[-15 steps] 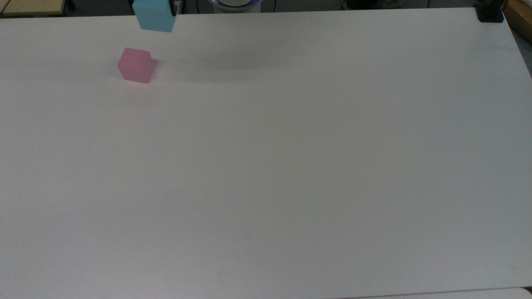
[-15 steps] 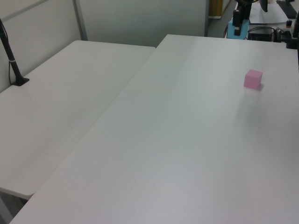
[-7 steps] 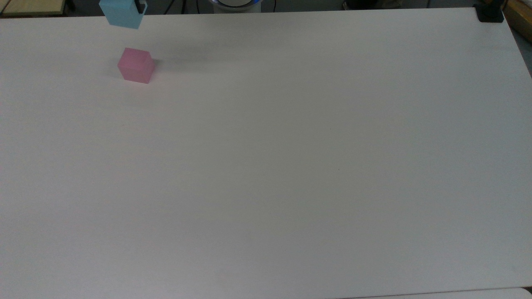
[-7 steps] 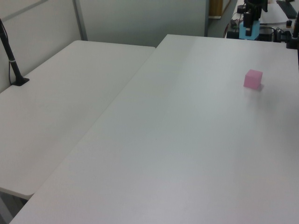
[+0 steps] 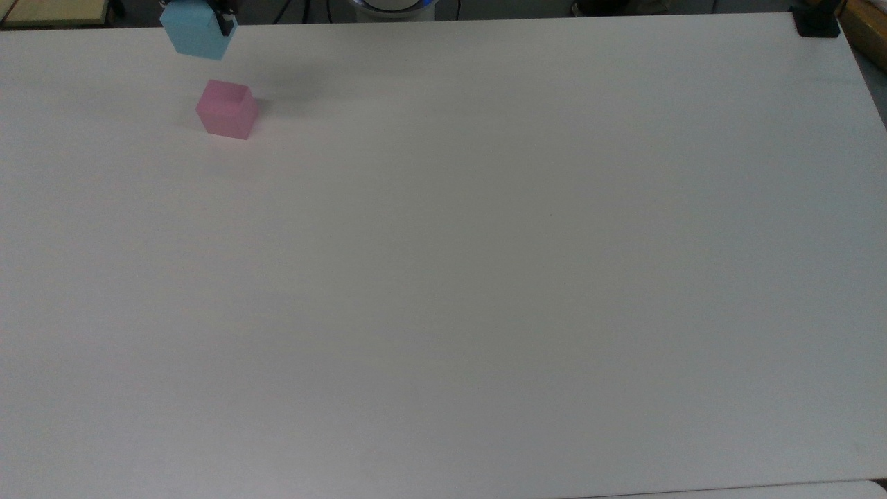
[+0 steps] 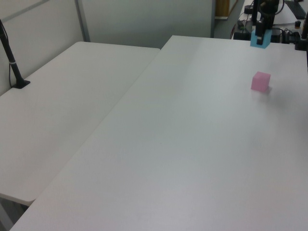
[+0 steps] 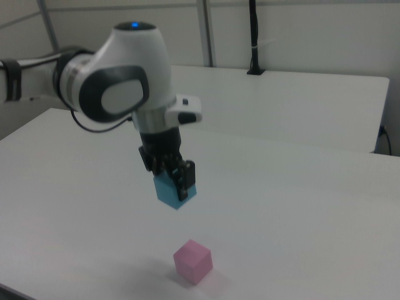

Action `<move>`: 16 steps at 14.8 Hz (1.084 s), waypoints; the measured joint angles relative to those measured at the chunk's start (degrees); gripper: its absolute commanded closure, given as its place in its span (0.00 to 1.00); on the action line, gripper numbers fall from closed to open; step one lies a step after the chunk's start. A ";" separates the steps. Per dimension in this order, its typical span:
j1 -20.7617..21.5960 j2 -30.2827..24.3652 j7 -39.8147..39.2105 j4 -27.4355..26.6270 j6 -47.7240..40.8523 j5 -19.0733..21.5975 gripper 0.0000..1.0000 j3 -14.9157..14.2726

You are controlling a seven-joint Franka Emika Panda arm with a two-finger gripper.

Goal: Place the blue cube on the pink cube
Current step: 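Lift the light-blue cube and carry it over the pink cube, then lower the light-blue cube onto the top of the pink cube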

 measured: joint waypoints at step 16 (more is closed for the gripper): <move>-3.82 3.65 -0.27 -14.34 20.04 -1.55 0.79 0.31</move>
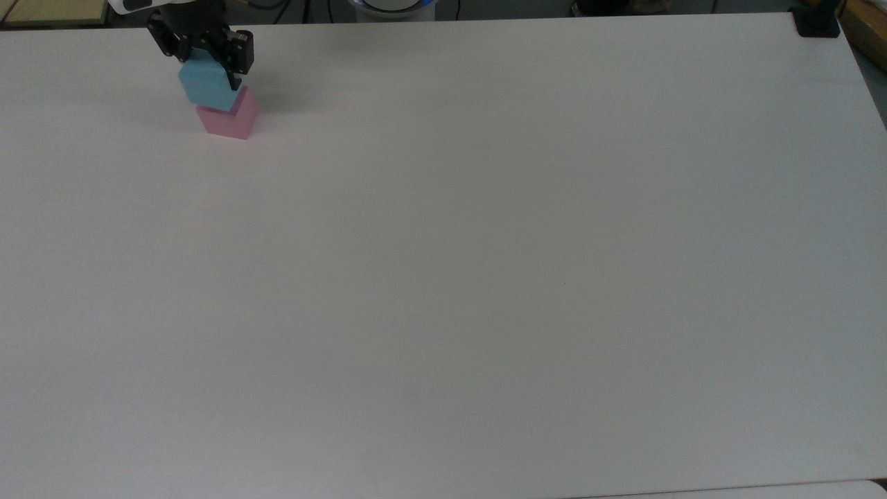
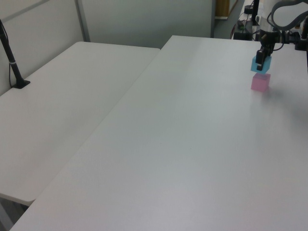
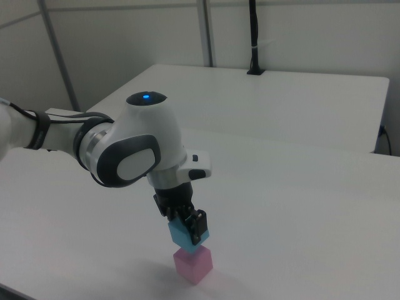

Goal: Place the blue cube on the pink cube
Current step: 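Lower the light-blue cube onto the top of the pink cube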

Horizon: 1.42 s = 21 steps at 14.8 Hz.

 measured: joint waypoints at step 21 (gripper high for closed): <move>-1.80 2.07 -3.07 -1.07 2.13 -0.07 0.00 0.27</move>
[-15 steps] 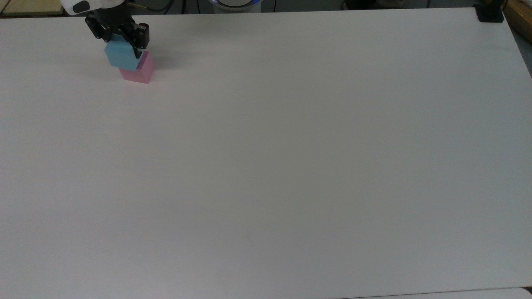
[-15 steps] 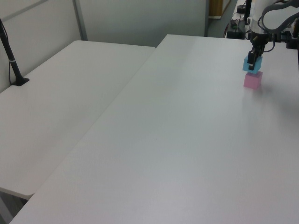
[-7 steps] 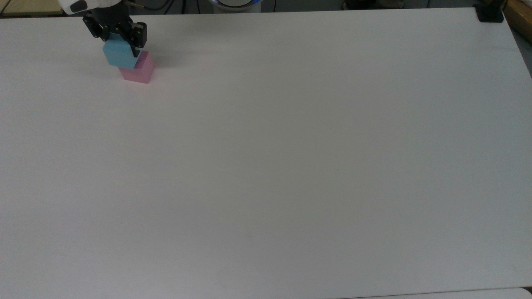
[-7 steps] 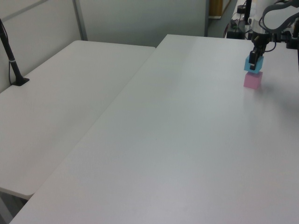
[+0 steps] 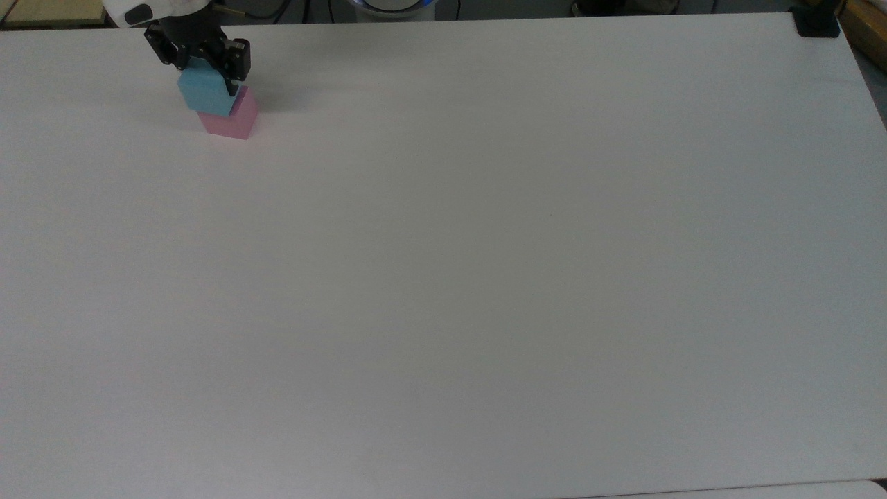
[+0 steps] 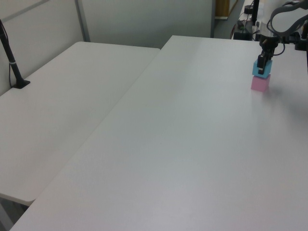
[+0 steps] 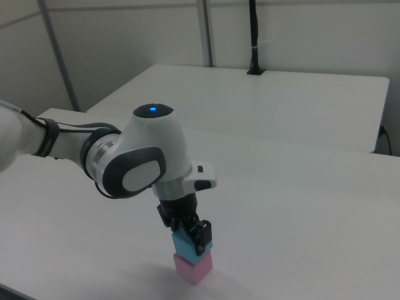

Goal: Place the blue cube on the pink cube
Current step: 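Lower the light-blue cube onto the top of the pink cube, then open the gripper and raise it off the stacked cubes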

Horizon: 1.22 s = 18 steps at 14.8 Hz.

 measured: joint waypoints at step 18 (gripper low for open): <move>-1.06 -2.94 -1.08 1.69 -6.95 0.00 0.00 -0.06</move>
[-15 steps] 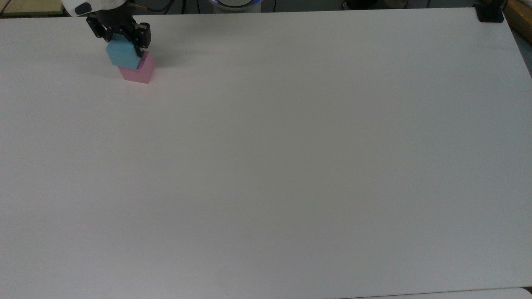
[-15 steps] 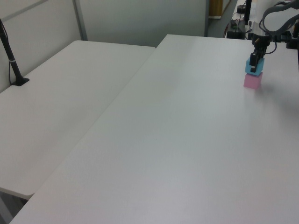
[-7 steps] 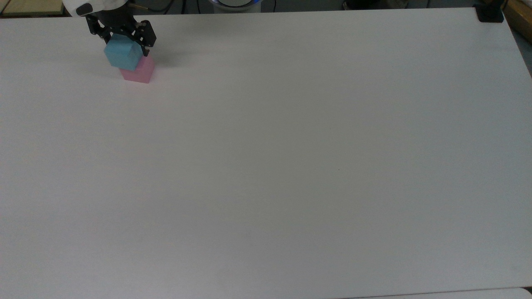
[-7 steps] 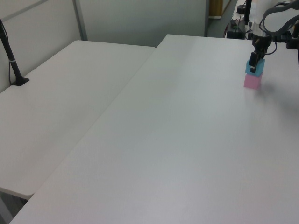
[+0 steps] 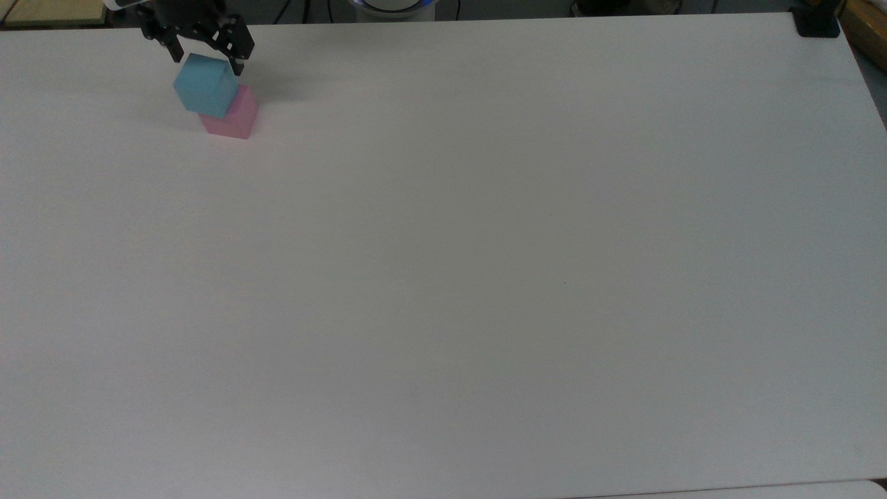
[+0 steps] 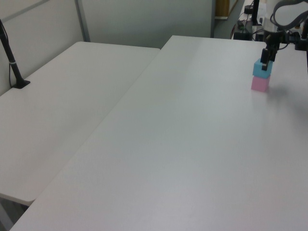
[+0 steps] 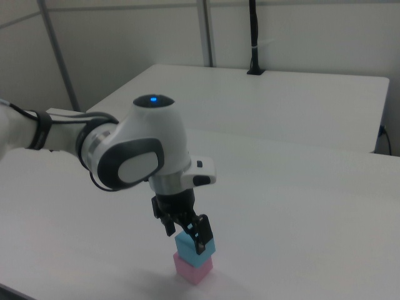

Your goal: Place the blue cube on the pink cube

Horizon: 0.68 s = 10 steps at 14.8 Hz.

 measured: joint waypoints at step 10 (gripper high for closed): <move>1.74 -1.75 4.18 19.57 -20.63 1.40 0.00 8.08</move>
